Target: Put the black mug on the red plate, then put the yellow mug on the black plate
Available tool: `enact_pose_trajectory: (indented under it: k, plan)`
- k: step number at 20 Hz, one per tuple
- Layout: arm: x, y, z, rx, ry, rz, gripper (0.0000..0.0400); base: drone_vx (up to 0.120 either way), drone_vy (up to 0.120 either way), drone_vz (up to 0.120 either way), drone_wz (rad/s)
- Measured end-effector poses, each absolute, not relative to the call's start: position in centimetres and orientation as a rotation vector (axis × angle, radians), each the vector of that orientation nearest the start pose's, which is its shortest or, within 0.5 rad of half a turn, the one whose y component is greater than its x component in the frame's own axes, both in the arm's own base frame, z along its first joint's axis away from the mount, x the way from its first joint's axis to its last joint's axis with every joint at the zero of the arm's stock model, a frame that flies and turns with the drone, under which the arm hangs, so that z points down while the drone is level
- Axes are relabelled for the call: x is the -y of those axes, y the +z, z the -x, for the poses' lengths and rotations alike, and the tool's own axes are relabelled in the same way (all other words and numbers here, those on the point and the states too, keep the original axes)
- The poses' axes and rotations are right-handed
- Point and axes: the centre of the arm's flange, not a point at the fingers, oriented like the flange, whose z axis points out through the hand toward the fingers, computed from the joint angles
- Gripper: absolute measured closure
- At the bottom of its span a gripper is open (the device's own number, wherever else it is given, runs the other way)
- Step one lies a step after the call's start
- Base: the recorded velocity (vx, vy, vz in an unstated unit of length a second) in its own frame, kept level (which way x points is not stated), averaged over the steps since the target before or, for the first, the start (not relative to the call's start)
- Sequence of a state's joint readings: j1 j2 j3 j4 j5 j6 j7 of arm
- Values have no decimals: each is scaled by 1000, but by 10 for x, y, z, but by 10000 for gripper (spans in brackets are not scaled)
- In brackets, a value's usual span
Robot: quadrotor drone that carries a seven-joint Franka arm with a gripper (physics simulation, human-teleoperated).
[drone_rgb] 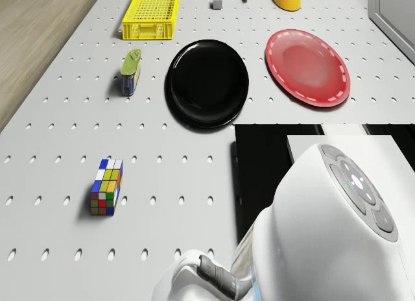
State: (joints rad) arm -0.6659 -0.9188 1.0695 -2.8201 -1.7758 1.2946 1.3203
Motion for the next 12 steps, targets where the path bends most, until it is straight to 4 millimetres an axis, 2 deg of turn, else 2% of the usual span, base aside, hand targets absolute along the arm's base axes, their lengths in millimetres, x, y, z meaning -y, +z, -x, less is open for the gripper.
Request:
enact_pose_trajectory:
  k: [2, 6, 12]
  plan:
    - [-32, 497, -307, 141, 785, -313, 0, 20, 0, -120, 0]
    - [-16, 493, -307, 71, 786, -153, 0, 120, 0, -120, 0]
    - [-5, 491, -307, 26, 785, -52, 0, 120, 0, -120, 0]
